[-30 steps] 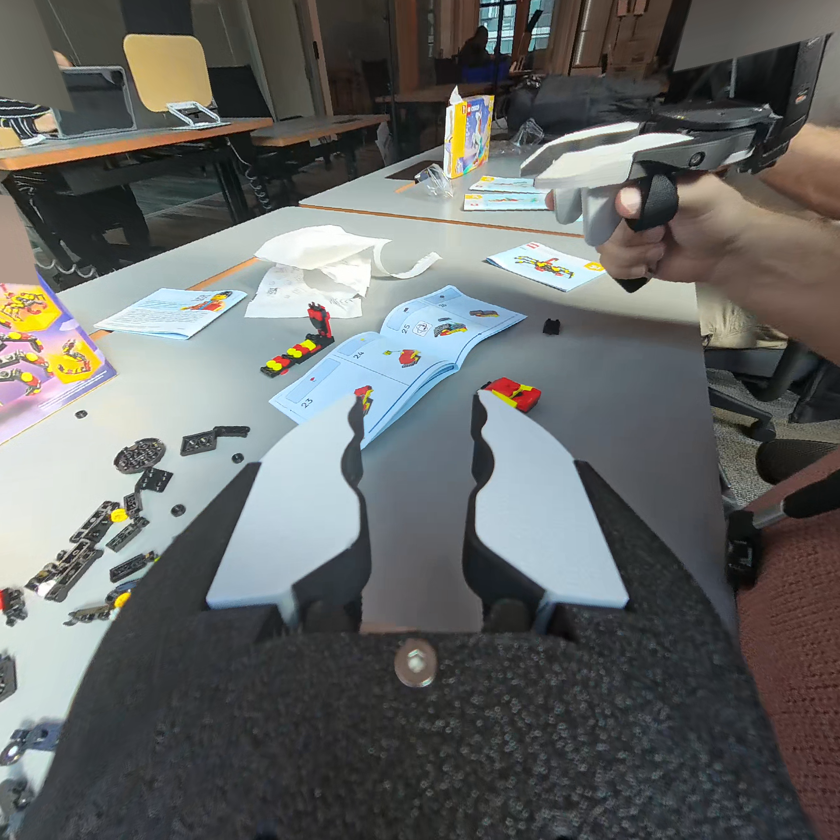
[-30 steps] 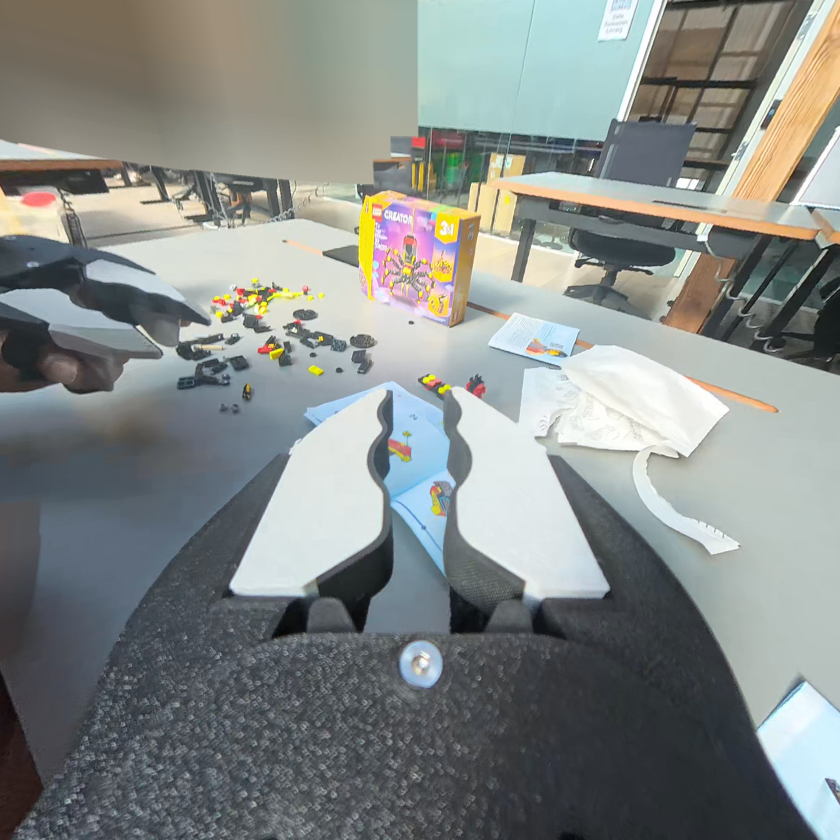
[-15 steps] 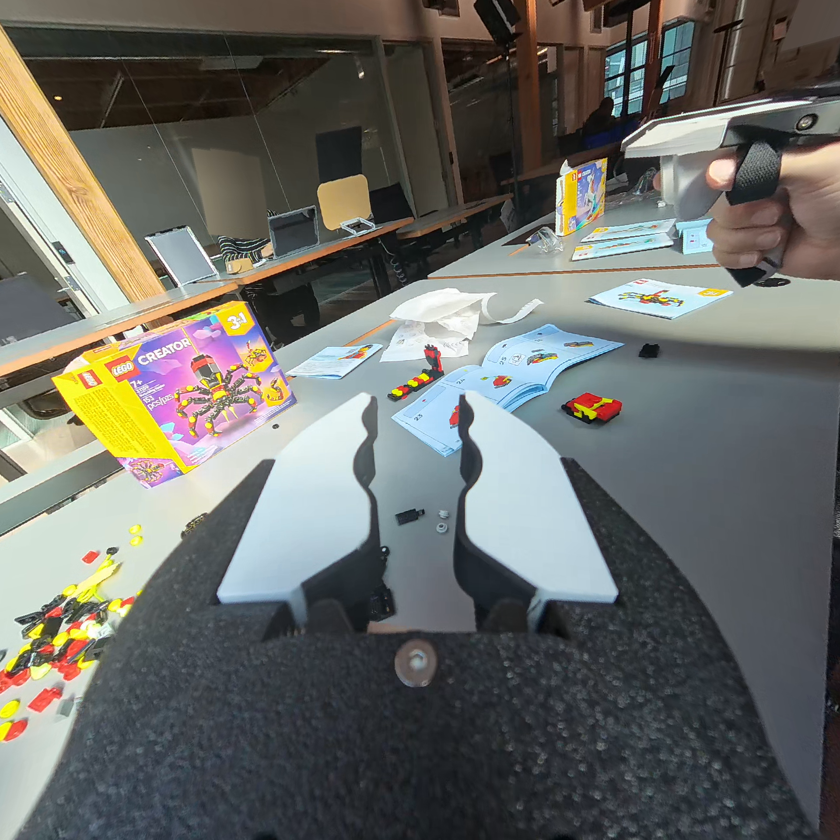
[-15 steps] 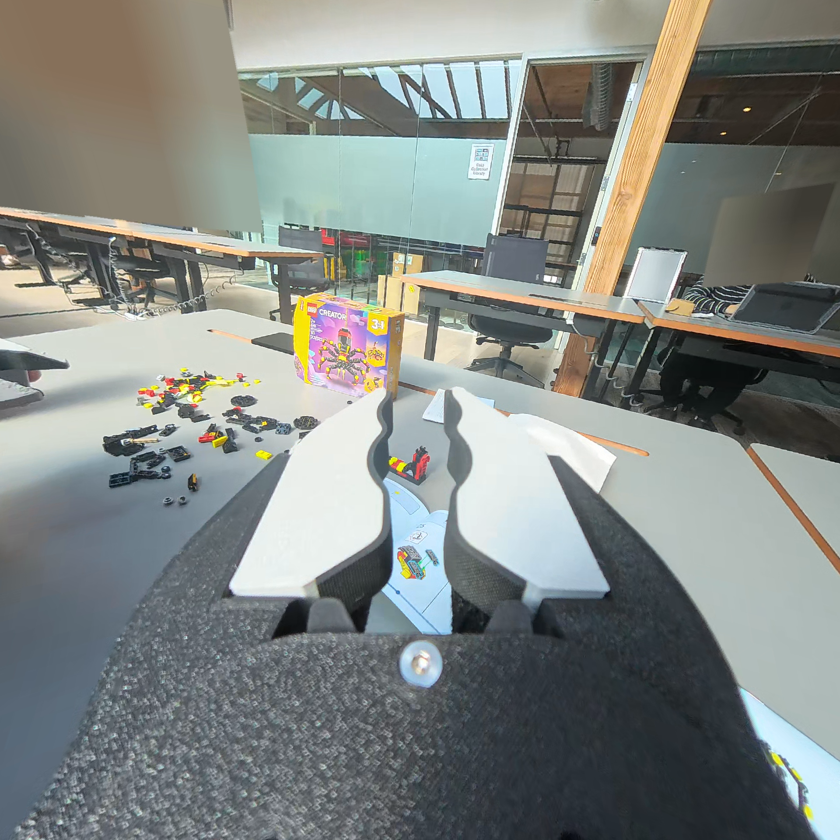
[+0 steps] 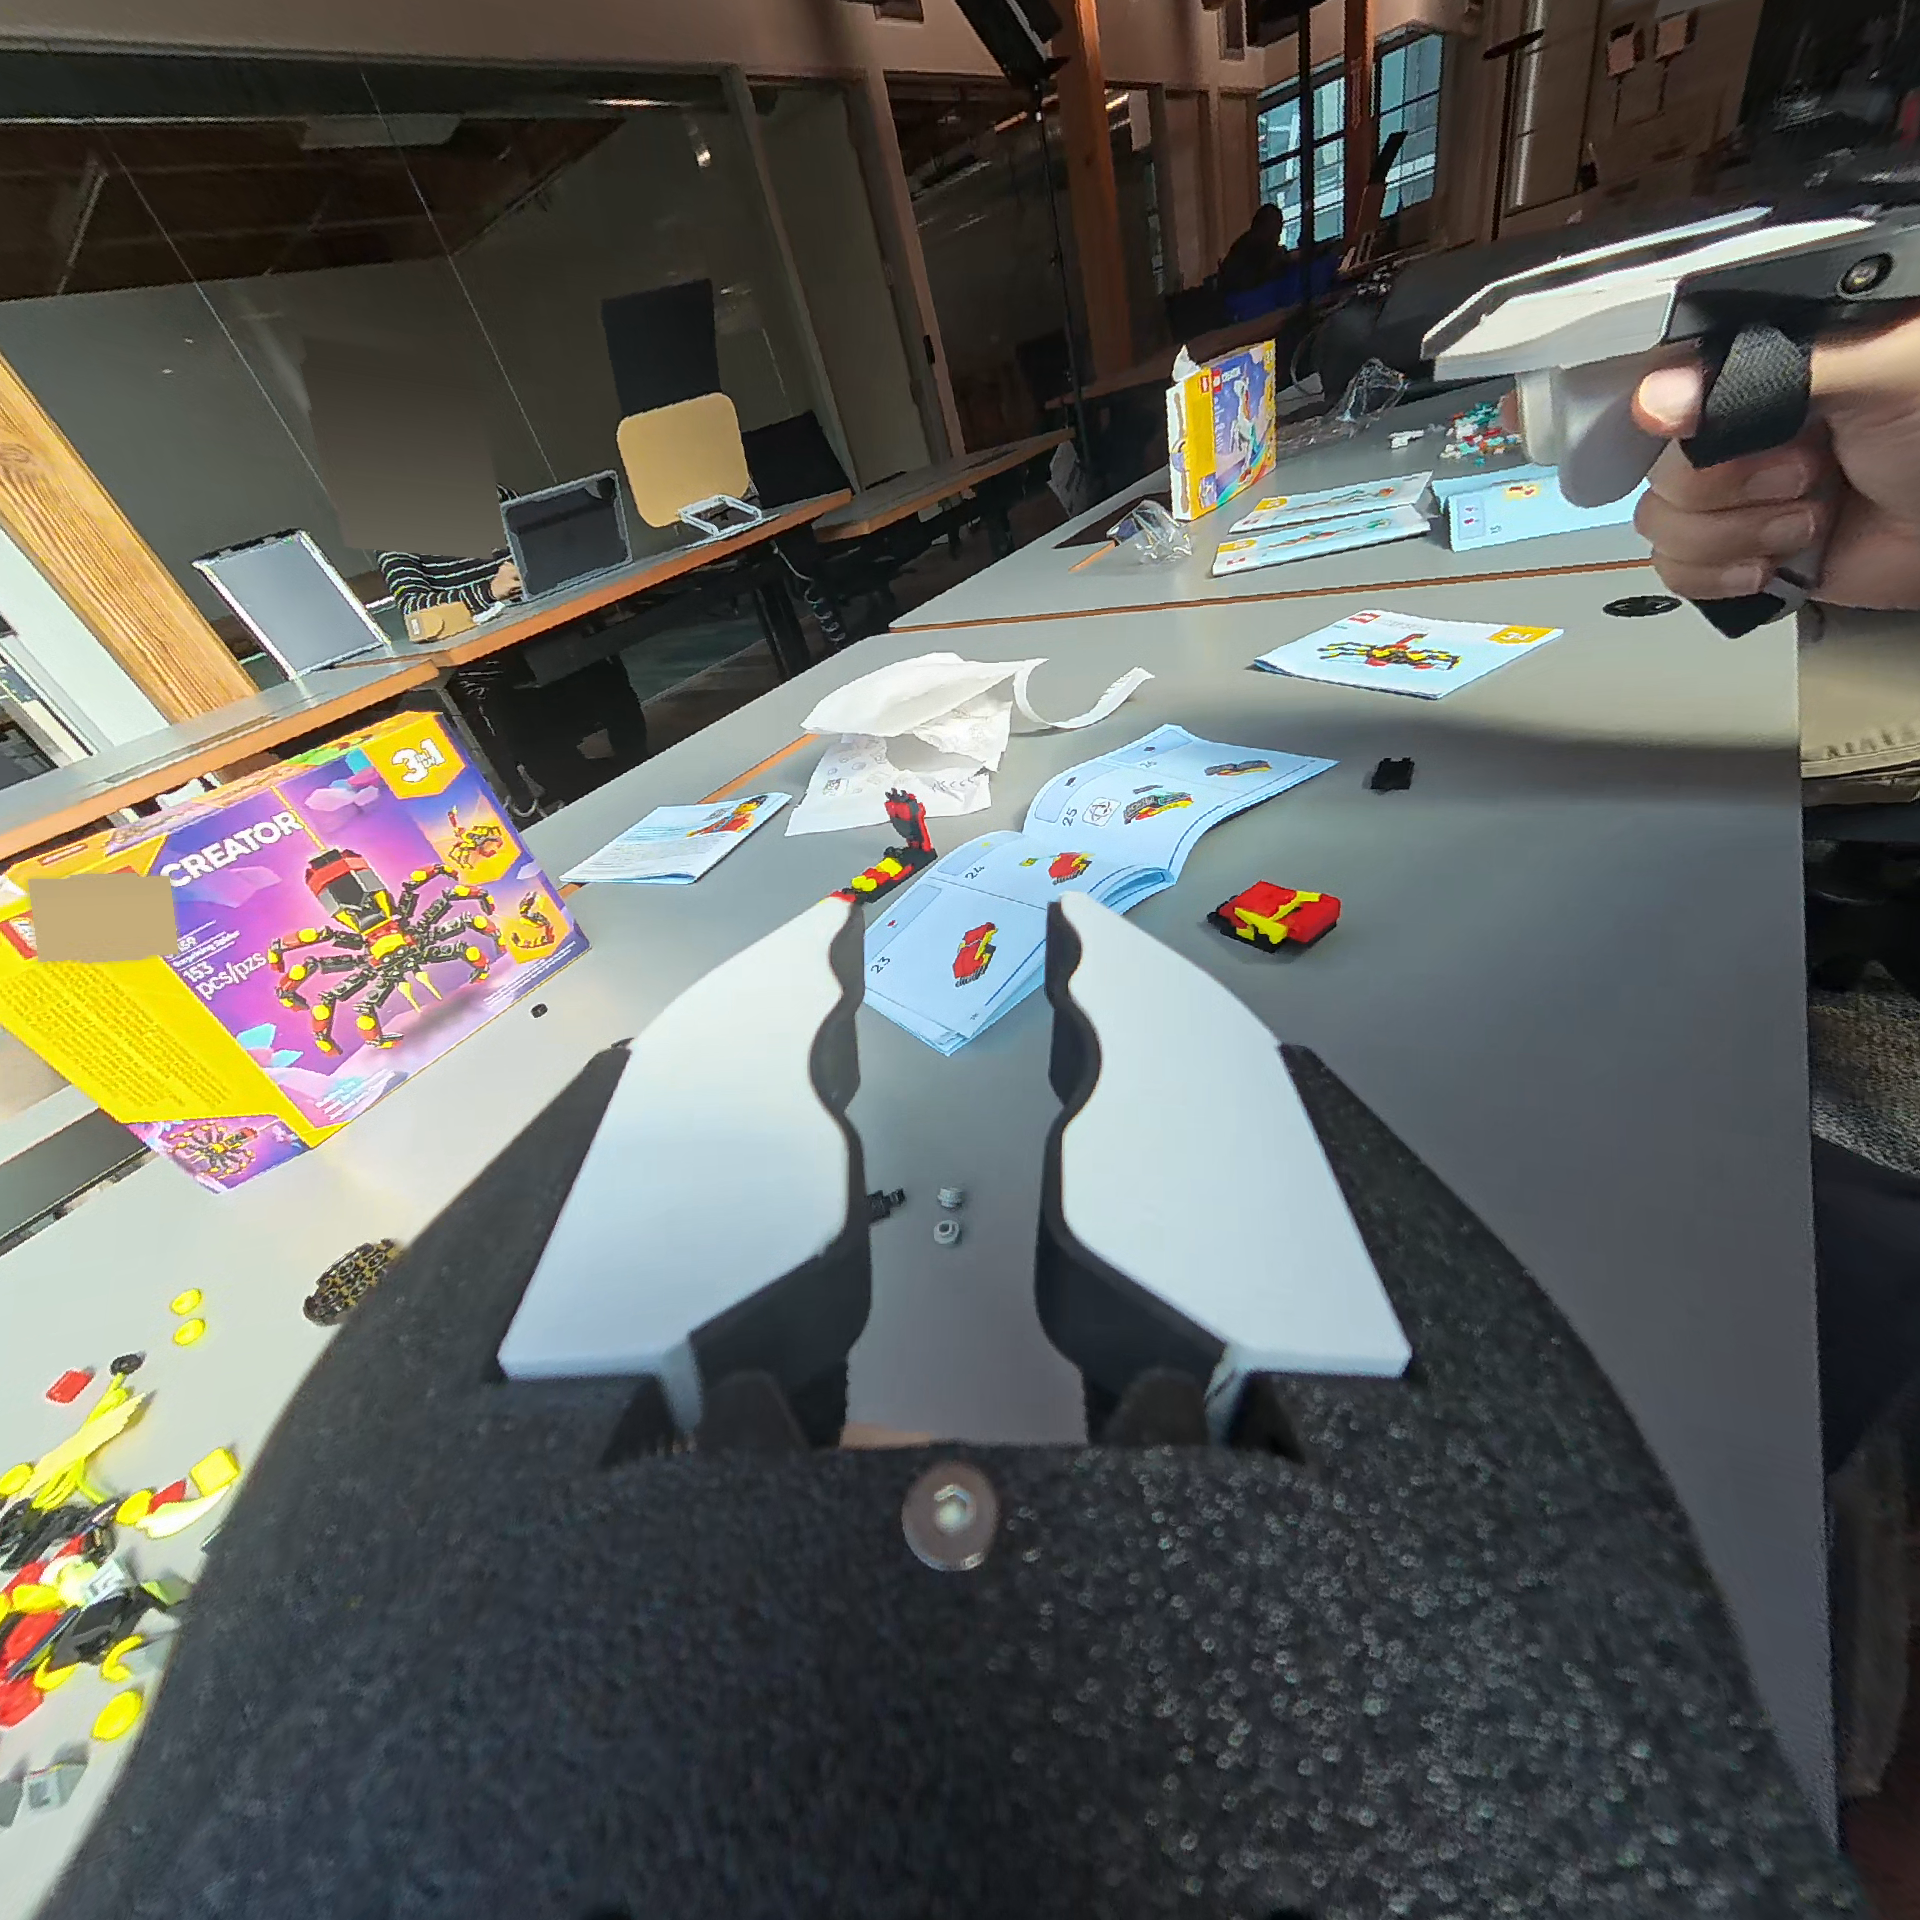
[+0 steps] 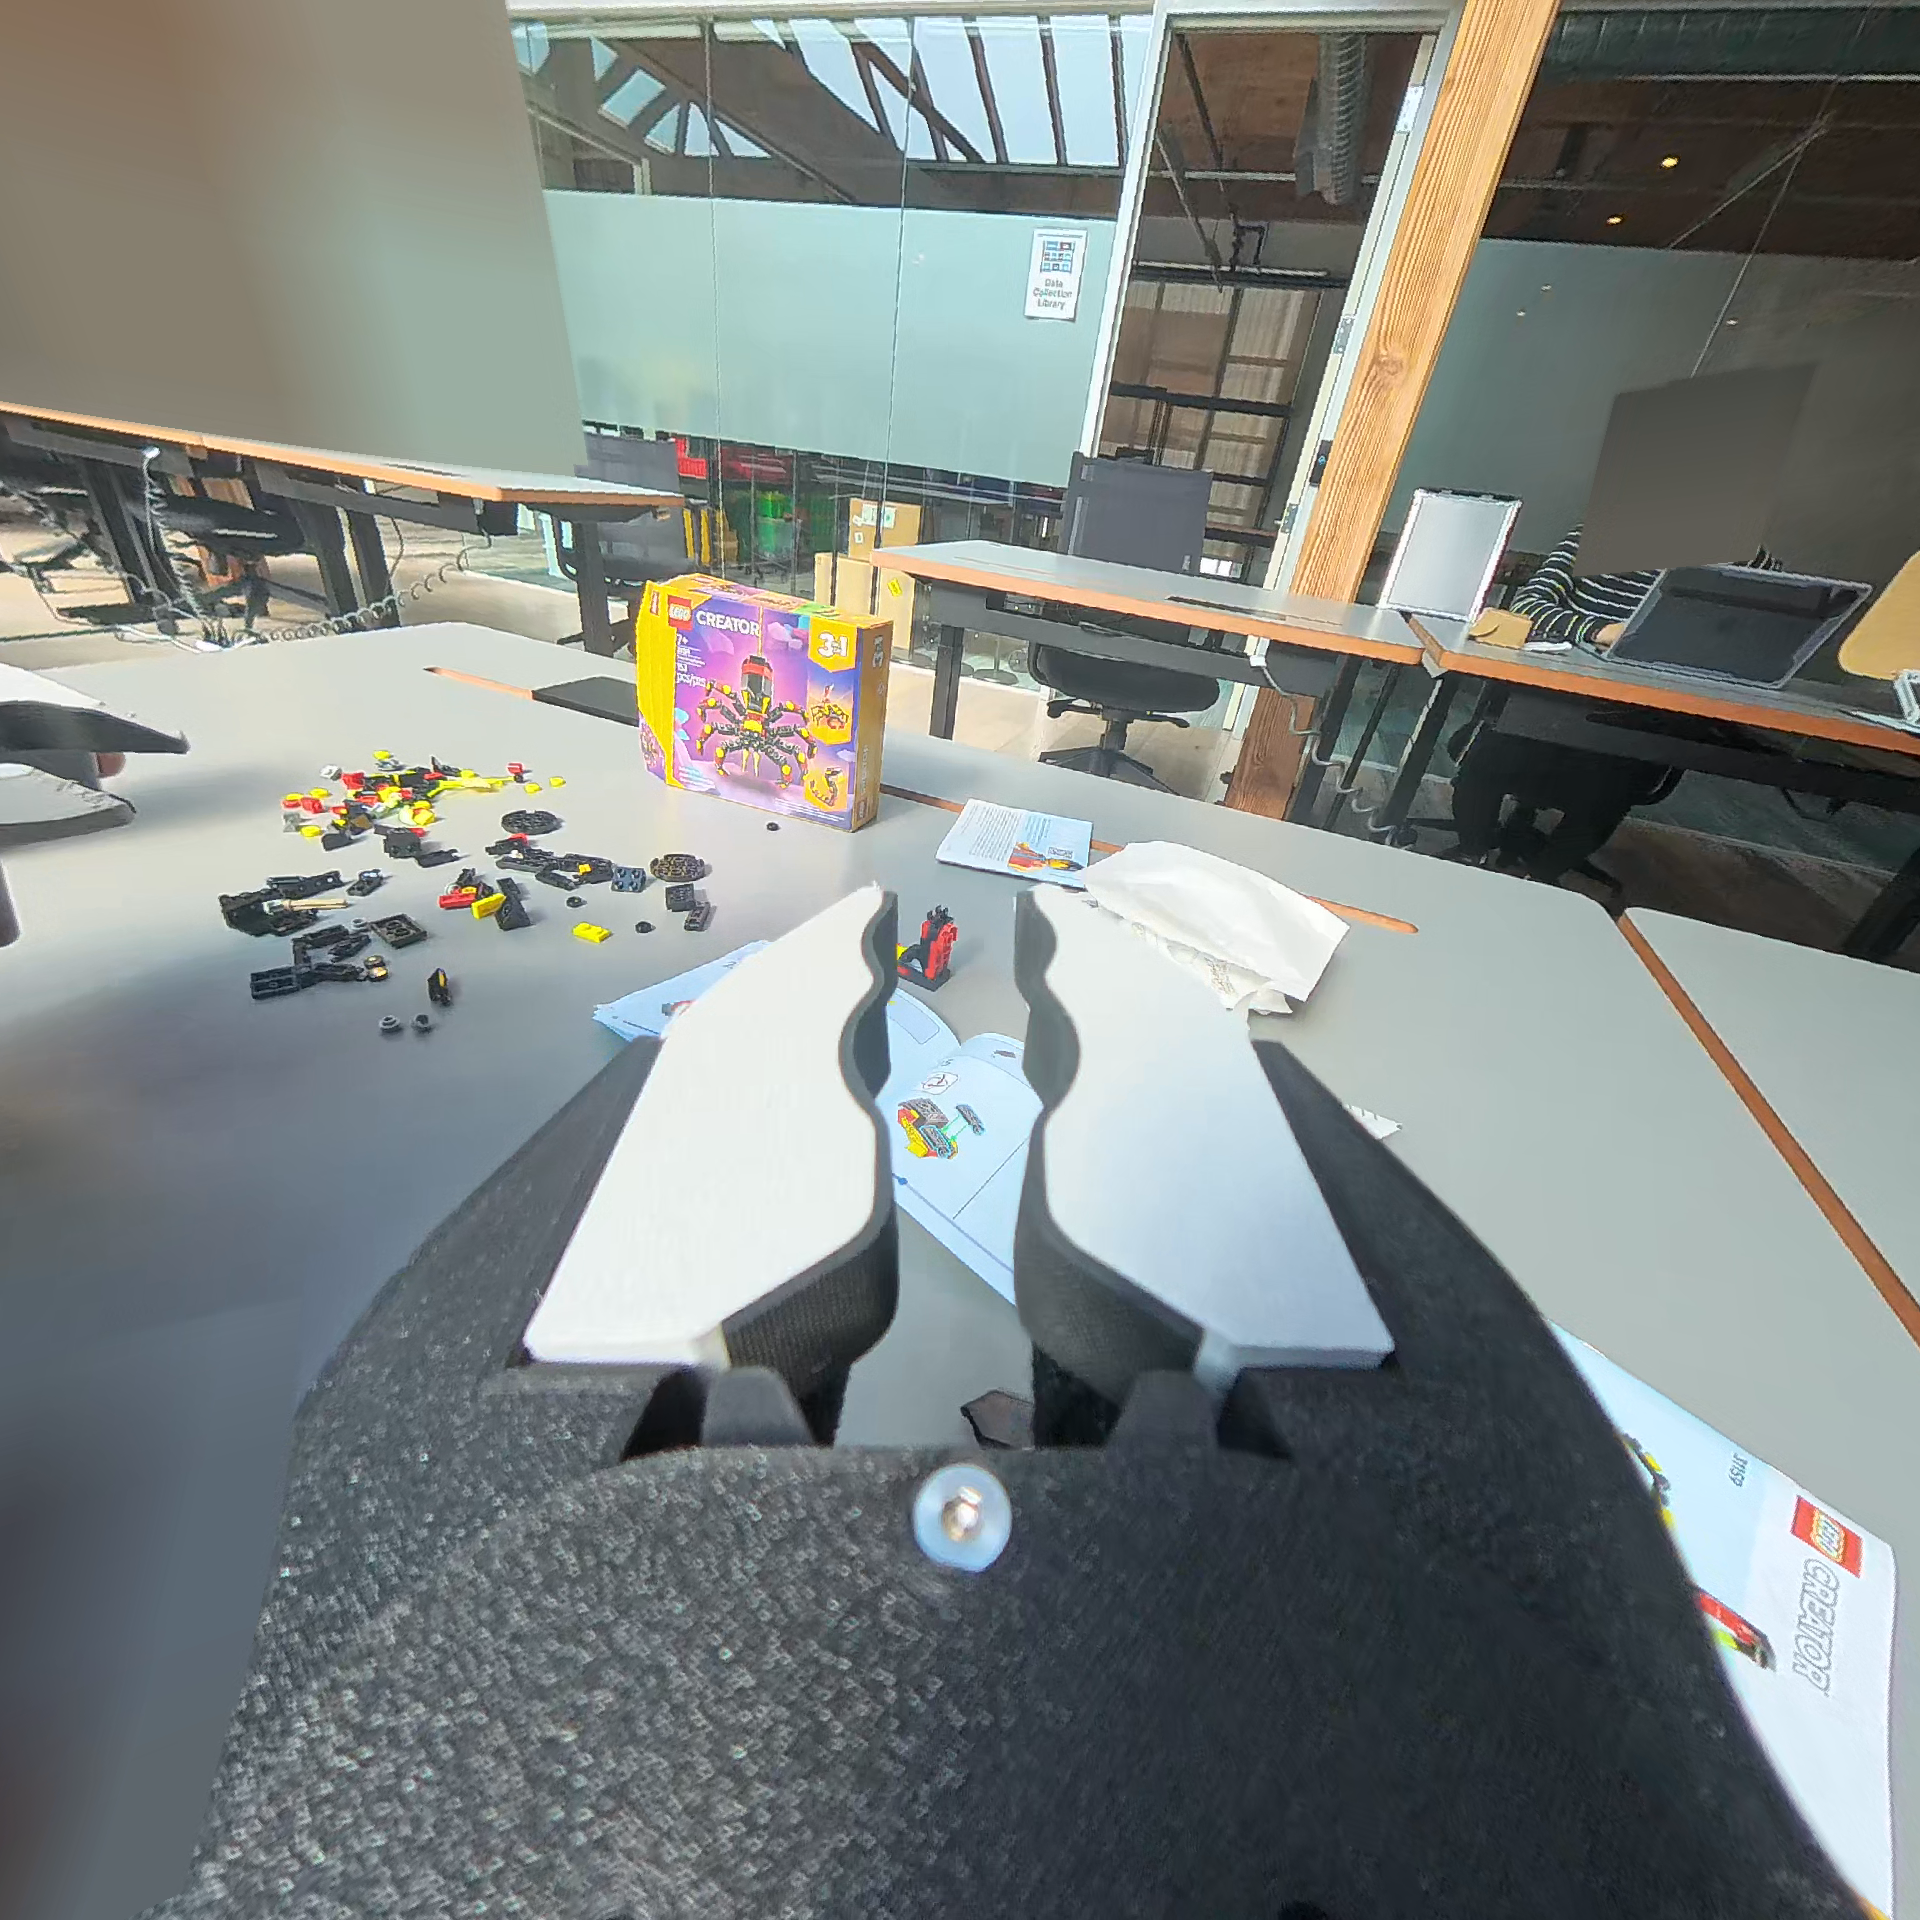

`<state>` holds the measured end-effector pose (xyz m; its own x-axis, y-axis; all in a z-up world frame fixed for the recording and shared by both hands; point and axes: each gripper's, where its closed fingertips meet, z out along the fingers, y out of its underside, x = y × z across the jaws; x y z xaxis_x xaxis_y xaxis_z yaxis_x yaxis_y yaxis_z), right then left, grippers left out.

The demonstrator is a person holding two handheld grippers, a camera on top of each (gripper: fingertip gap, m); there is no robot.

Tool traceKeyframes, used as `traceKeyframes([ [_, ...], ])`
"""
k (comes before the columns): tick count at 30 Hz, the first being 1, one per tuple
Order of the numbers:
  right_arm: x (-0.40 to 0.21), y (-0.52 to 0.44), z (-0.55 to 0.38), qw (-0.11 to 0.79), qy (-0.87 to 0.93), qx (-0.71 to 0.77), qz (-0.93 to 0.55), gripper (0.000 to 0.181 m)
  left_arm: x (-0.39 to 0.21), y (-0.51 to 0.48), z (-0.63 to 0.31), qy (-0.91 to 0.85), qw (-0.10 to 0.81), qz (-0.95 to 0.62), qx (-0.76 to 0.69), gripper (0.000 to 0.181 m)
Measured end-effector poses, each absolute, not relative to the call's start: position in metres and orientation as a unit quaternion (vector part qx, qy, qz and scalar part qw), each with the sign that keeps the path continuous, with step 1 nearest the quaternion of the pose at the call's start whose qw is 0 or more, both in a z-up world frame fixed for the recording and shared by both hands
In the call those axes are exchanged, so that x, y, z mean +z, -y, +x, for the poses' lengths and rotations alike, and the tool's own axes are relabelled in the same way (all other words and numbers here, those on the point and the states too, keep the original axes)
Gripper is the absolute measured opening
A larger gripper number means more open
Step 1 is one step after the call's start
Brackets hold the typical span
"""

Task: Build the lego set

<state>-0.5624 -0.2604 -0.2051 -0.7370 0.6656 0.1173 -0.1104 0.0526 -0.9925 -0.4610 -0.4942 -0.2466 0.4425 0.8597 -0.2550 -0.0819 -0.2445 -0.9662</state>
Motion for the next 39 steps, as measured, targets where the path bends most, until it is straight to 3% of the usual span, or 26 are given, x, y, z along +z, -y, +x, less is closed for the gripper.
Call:
traceKeyframes([
  [15,-0.220,0.244,-0.558,0.303,0.674,0.637,-0.221,0.021,-0.255,0.465,-0.482,0.274,0.556,-0.675,0.400,0.033],
  [21,-0.230,0.271,-0.541,0.227,0.665,0.676,-0.220,0.021,-0.259,0.464,-0.474,0.276,0.541,-0.670,0.426,0.033],
  [25,-0.226,0.305,-0.532,0.194,0.665,0.697,-0.186,0.021,-0.184,0.547,-0.425,0.290,0.492,-0.525,0.631,0.034],
  [30,-0.217,0.351,-0.536,0.174,0.681,0.694,-0.156,0.021,-0.078,0.691,-0.305,0.293,0.350,-0.380,0.805,0.031],
  [34,-0.204,0.394,-0.541,0.174,0.676,0.702,-0.139,0.021,-0.036,0.789,-0.266,0.331,0.390,-0.367,0.777,0.023],
  [36,-0.199,0.417,-0.543,0.184,0.676,0.701,-0.133,0.021,-0.030,0.822,-0.289,0.329,0.447,-0.403,0.727,0.022],
  [39,-0.193,0.446,-0.545,0.192,0.676,0.699,-0.133,0.021,-0.045,0.872,-0.362,0.316,0.439,-0.499,0.677,0.023],
])
